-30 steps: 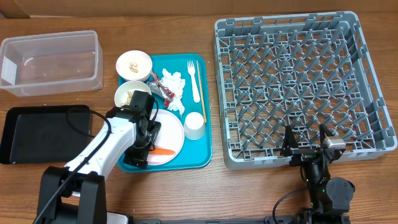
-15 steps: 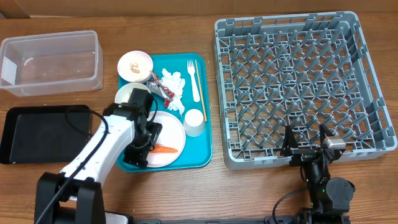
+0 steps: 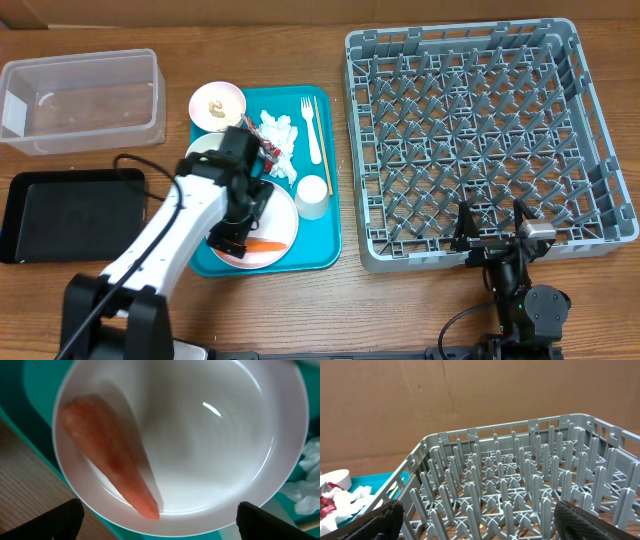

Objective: Sort waste into correct bins and load items into the dishwasher rack
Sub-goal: 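Lower the left gripper and close it on the orange carrot, then carry the carrot left and drop it onto the black tray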

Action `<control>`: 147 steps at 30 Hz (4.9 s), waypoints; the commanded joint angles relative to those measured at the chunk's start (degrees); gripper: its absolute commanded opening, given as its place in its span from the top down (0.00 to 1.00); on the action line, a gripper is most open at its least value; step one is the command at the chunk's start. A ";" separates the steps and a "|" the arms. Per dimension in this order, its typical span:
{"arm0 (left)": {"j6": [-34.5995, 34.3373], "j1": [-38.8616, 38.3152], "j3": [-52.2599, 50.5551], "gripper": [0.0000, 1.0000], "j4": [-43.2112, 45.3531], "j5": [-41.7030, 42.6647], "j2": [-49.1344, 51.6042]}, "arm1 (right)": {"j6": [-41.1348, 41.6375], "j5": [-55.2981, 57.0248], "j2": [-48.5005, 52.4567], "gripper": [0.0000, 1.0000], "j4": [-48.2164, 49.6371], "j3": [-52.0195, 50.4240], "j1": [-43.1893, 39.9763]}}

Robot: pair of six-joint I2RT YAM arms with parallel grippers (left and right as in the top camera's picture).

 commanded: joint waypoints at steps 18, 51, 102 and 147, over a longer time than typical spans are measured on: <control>-4.72 -4.20 0.11 0.00 0.83 -2.43 8.20 | -0.17 0.31 -0.55 0.00 0.28 -0.59 -0.22; -3.98 -3.87 -7.91 0.28 7.28 -7.67 8.33 | -0.17 0.31 -0.55 0.00 0.28 -0.59 -0.22; 3.63 8.15 12.44 0.96 -17.31 -22.95 1.55 | -0.17 0.31 -0.55 0.00 0.28 -0.59 -0.22; 33.73 48.83 19.65 0.10 3.21 -6.47 4.22 | -0.17 0.31 -0.55 0.00 0.28 -0.59 -0.22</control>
